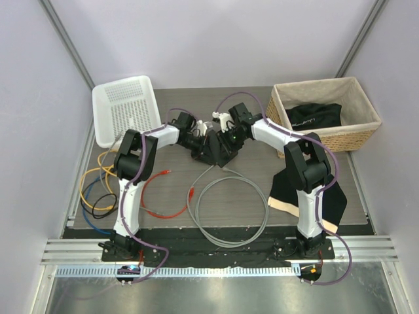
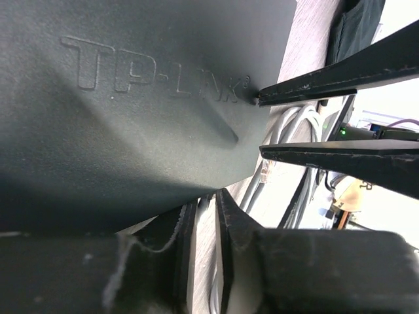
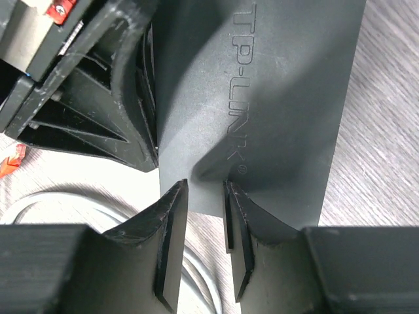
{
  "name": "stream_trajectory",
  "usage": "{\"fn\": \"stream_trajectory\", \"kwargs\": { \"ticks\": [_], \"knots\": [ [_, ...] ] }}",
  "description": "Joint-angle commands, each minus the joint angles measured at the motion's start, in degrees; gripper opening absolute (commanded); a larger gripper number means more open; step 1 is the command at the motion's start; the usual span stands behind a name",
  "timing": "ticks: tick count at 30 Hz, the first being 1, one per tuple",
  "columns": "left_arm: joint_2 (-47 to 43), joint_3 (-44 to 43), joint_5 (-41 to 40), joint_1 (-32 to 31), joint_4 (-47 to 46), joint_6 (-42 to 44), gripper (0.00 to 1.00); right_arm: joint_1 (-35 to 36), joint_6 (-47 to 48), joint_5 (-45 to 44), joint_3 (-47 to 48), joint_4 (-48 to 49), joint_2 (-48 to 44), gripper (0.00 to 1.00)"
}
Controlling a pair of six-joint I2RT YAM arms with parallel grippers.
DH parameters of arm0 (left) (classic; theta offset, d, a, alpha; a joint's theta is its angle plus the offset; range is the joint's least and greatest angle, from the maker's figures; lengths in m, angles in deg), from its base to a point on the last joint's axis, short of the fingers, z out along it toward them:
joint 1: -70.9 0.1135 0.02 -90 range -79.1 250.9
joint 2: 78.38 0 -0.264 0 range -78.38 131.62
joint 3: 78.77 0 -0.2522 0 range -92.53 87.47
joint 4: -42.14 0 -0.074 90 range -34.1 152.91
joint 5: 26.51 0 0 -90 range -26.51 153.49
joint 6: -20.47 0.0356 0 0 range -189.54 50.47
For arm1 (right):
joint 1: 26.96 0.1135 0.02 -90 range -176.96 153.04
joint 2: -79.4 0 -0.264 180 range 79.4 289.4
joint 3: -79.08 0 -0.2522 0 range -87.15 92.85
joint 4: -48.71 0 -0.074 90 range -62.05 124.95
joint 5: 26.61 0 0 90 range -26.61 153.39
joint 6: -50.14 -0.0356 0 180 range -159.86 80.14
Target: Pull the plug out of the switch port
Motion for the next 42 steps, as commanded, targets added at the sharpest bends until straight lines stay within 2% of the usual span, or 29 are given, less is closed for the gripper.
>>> {"fn": "stream_trajectory", "kwargs": {
  "ticks": [1, 3, 4, 17, 26, 33, 42],
  "knots": [
    [4.34, -0.17, -13.07, -0.79, 2.56, 2.55, 0.09, 0.33, 1.24, -1.94, -1.10, 0.49, 2.08, 0.36],
    [4.17, -0.34, -13.34, -0.88, 2.91, 2.37, 0.01, 0.42, 1.15, -1.93, -1.81, 0.76, 2.00, 0.36],
    [4.08, -0.43, -13.60, -0.97, 3.26, 2.02, 0.00, 0.42, 1.15, -1.93, -2.07, 0.85, 1.91, 0.36],
    [3.72, -8.42, -13.86, -0.44, 13.02, 8.25, 0.00, 0.69, 1.68, -3.25, -2.69, 1.55, 2.35, 0.37],
    [3.37, -2.71, -12.81, -0.61, 11.17, 7.82, 0.00, 0.86, 3.00, -4.57, -4.09, 1.90, 1.38, 0.37],
    [5.22, -10.18, -14.57, 0.97, 14.08, 10.81, 0.00, 0.86, 3.96, -5.36, -4.97, 1.72, 1.12, 0.38],
    [2.76, -1.93, -13.25, -1.40, 11.62, 10.02, 0.00, 0.95, 4.49, -5.27, -5.94, 1.99, 0.33, 0.37]
  ]
}}
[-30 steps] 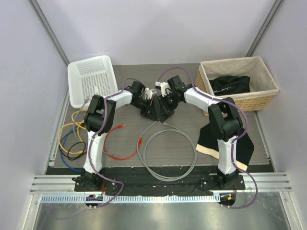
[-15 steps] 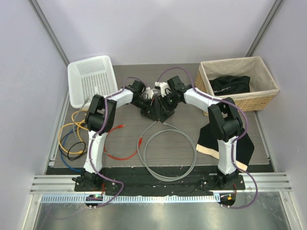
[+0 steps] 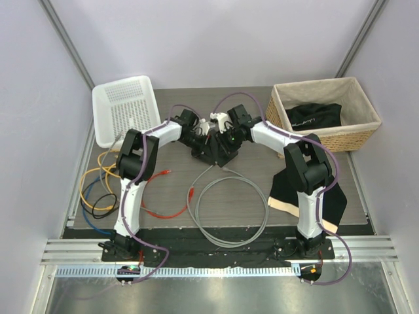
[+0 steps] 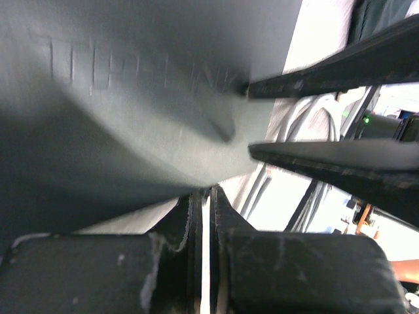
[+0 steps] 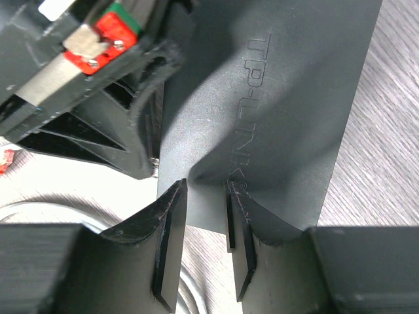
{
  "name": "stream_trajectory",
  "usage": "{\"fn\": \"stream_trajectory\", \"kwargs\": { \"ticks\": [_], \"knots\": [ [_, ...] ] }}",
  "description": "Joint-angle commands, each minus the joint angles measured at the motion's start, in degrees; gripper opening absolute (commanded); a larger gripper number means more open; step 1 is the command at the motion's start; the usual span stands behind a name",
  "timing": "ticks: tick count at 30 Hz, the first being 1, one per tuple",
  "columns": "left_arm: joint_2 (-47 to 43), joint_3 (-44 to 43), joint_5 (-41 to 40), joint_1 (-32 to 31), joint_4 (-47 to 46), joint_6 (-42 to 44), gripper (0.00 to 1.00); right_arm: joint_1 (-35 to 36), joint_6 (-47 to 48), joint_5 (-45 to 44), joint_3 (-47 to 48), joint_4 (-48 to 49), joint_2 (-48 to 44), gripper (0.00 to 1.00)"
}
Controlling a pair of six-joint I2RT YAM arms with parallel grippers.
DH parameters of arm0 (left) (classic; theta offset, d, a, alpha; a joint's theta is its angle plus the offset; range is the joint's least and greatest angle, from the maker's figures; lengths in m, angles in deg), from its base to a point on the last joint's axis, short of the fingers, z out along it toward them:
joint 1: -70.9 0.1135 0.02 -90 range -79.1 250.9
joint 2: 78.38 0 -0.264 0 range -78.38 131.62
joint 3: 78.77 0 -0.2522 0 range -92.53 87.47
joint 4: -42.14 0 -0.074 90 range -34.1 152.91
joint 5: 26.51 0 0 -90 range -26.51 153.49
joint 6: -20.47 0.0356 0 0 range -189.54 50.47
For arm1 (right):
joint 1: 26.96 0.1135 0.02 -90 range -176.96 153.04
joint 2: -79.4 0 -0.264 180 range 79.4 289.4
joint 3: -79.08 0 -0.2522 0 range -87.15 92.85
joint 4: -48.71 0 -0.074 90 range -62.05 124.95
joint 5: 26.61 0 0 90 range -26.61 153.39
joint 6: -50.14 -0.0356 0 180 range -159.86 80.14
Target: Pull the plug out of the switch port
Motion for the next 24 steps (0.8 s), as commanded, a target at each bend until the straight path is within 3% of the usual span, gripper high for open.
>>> {"fn": "stream_trajectory", "kwargs": {
  "ticks": [1, 9, 19, 24],
  "knots": [
    [1.12, 5.00, -10.12, -0.86, 0.99, 3.57, 0.00, 0.23, 1.74, -4.12, -3.25, -3.72, 1.37, 0.38],
    [4.02, -6.06, -14.16, 0.28, 5.12, 7.26, 0.00, 0.23, 1.74, -4.03, -3.51, -3.63, 0.94, 0.38],
    [0.95, 4.03, -12.50, -0.60, 1.79, 6.21, 0.00, 0.32, 1.83, -4.03, -4.75, -3.10, 0.32, 0.37],
    [1.12, 2.46, -12.67, -0.60, 2.31, 6.21, 0.00, 0.67, 1.91, -3.94, -4.31, -2.93, 0.85, 0.38]
  ]
}}
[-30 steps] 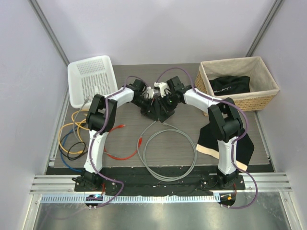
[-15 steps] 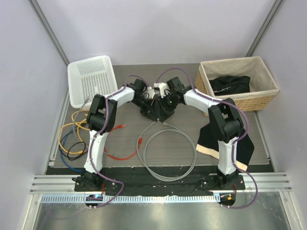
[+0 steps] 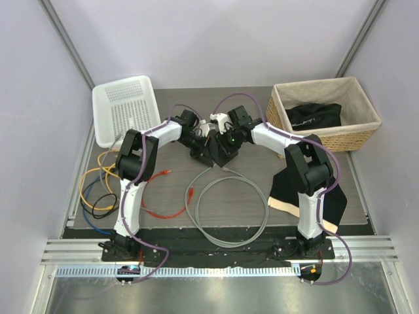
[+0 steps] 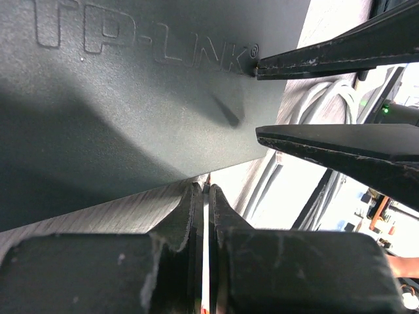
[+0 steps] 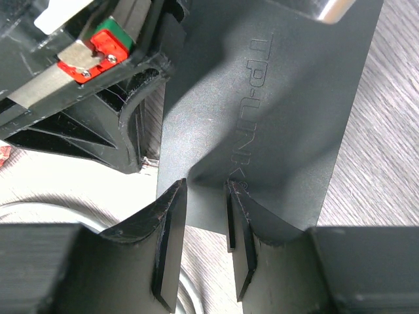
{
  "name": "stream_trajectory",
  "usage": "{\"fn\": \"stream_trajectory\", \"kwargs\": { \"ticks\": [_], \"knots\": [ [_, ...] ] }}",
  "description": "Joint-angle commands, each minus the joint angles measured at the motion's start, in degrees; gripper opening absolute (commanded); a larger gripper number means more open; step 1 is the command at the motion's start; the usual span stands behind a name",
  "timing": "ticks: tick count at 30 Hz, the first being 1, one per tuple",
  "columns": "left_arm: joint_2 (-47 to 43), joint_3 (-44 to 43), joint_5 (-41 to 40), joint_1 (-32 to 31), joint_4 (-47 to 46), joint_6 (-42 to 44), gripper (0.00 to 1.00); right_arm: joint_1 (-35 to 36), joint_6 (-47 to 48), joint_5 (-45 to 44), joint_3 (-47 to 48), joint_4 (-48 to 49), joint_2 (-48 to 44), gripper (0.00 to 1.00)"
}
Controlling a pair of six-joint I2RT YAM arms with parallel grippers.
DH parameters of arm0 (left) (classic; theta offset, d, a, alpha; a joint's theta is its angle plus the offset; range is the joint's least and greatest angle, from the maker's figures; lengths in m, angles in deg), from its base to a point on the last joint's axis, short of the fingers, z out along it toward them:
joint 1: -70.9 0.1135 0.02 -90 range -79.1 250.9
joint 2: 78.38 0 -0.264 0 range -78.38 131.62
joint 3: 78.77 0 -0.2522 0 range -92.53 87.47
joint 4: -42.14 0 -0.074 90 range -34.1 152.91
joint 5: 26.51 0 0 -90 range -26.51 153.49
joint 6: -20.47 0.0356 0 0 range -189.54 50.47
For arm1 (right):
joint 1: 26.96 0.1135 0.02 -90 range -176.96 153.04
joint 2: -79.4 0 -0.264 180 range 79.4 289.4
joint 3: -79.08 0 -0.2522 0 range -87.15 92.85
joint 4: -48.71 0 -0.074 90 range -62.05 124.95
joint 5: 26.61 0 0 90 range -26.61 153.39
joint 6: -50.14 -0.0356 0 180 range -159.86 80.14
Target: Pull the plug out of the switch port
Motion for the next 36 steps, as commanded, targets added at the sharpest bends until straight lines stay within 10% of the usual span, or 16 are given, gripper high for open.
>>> {"fn": "stream_trajectory", "kwargs": {
  "ticks": [1, 14, 26, 30, 35, 36],
  "knots": [
    [2.59, 1.06, -10.27, -0.20, 0.17, 2.95, 0.00, 0.62, 1.02, -3.50, -2.21, -5.18, 2.07, 0.38],
    [-7.07, -2.82, -0.77, 7.09, 15.36, 11.02, 0.00, 0.54, 1.90, -3.50, -3.61, -5.00, 1.28, 0.38],
    [-18.50, -24.79, -35.02, 16.40, 28.76, 34.93, 0.00, 0.62, 1.81, -4.38, -1.77, -5.00, 2.69, 0.38],
    [-24.03, -23.21, -40.16, 18.08, 22.68, 38.02, 0.61, 0.62, 1.55, -4.73, -0.63, -5.09, 3.39, 0.38],
    [-23.70, -24.61, -20.00, 15.28, 25.47, 29.00, 0.82, 0.62, 1.46, -4.91, 0.69, -5.26, 4.01, 0.38],
    [-23.08, -24.18, -18.02, 14.31, 26.44, 27.66, 0.99, 0.62, 1.55, -5.08, 0.78, -5.26, 3.92, 0.38]
  ]
}}
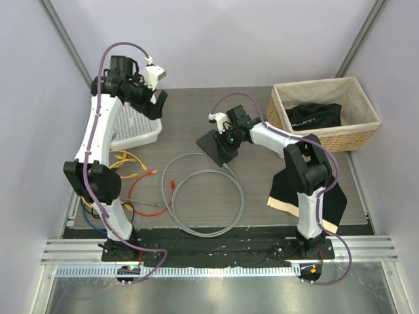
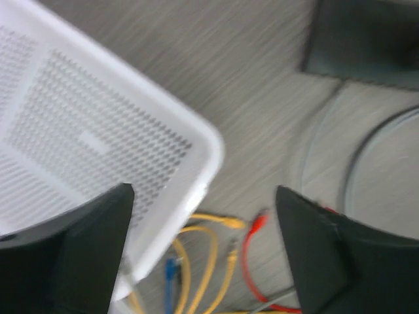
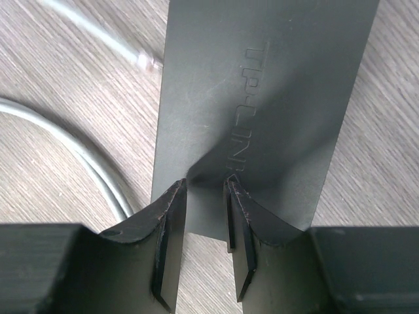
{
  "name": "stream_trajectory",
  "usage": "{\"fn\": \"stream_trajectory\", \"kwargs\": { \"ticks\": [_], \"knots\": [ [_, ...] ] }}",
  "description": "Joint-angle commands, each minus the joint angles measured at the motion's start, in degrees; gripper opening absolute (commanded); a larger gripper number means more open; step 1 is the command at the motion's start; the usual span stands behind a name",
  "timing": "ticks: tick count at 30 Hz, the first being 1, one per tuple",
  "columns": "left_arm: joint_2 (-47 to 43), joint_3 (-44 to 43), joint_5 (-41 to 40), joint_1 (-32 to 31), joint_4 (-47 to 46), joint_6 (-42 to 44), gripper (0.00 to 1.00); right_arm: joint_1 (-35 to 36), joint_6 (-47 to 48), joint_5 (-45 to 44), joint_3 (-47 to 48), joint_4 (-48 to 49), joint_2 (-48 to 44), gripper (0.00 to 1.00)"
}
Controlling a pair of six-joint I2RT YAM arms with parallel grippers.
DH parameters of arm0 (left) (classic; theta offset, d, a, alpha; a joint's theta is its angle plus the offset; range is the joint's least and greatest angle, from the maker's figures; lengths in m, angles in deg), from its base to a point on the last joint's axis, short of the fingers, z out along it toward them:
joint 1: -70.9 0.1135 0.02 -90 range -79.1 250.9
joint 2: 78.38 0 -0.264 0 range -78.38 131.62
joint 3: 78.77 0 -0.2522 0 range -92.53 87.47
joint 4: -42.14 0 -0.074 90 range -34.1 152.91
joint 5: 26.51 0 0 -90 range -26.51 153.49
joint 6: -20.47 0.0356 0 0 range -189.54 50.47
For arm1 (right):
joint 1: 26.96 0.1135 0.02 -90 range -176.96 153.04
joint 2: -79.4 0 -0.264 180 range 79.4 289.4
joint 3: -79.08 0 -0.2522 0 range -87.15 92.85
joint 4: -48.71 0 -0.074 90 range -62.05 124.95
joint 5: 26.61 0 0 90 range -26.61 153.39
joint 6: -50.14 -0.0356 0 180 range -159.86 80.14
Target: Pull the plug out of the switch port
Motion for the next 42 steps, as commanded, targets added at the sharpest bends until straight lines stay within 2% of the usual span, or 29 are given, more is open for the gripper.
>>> {"fn": "stream_trajectory", "kwargs": {
  "ticks": [1, 5, 6, 9, 12, 15, 19, 24, 27, 28, 31, 33, 36, 37, 38, 40, 42],
  "knots": [
    [2.58, 1.16, 13.81, -4.97, 2.67, -6.20, 1.00, 0.21, 0.52, -3.88, -0.31, -4.76, 3.20, 0.38],
    [2.42, 12.30, 15.68, -9.89, 1.63, -9.37, 1.00, 0.21, 1.48, -4.85, -1.45, -4.94, 1.62, 0.38],
    [1.89, 18.68, 13.93, -10.52, 0.84, -9.55, 1.00, 0.21, 2.01, -5.02, -2.41, -4.85, 0.57, 0.38],
    [-0.40, 28.55, 8.06, -12.28, -2.76, -9.55, 1.00, 0.12, 2.54, -5.20, -5.04, -4.76, -1.71, 0.38],
    [-1.54, 34.71, 2.52, -12.54, -8.29, -11.48, 1.00, 0.12, 2.54, -4.76, -7.77, -4.59, -3.74, 0.38],
    [-2.33, 37.89, -0.23, -12.63, -12.69, -12.37, 1.00, 0.12, 2.28, -4.24, -9.62, -4.41, -4.62, 0.38],
    [-0.58, 37.91, -0.41, -12.98, -14.11, -12.54, 1.00, 0.03, 2.01, -4.15, -10.16, -4.32, -4.98, 0.38],
    [6.62, 37.55, 2.04, -14.12, -12.45, -12.19, 1.00, 0.12, 1.93, -3.88, -9.02, -4.32, -4.36, 0.38],
    [7.77, 38.34, 5.91, -15.79, -12.44, -10.88, 1.00, 0.12, 2.19, -4.15, -8.66, -4.32, -4.36, 0.38],
    [7.60, 39.48, 5.83, -18.93, -13.49, -10.00, 1.00, 0.03, 2.36, -4.32, -8.92, -4.32, -4.62, 0.38],
    [8.73, 40.98, 3.38, -21.50, -15.86, -9.20, 1.00, -0.05, 2.45, -4.41, -9.71, -4.23, -5.15, 0.38],
    [9.88, 41.77, -1.70, -22.12, -18.31, -10.61, 0.96, -0.14, 2.19, -4.85, -10.24, -4.15, -5.50, 0.38],
    [10.85, 44.66, -7.06, -22.21, -21.83, -10.44, 0.84, -0.58, 1.93, -5.29, -10.77, -3.97, -6.47, 0.38],
    [11.02, 46.41, -8.13, -22.21, -22.46, -10.09, 0.74, -0.84, 1.49, -5.29, -10.77, -3.88, -6.91, 0.38],
    [11.46, 47.04, -8.93, -22.21, -22.81, -9.65, 0.70, -1.46, 1.40, -5.29, -10.86, -3.97, -7.09, 0.38],
    [11.64, 48.54, -10.86, -22.30, -23.34, -9.73, 0.99, -1.99, 1.14, -5.29, -11.03, -3.97, -7.61, 0.38],
    [9.80, 50.03, -12.70, -23.43, -25.44, -10.34, 1.00, -2.69, 1.22, -5.20, -11.38, -3.88, -7.70, 0.38]
  ]
}}
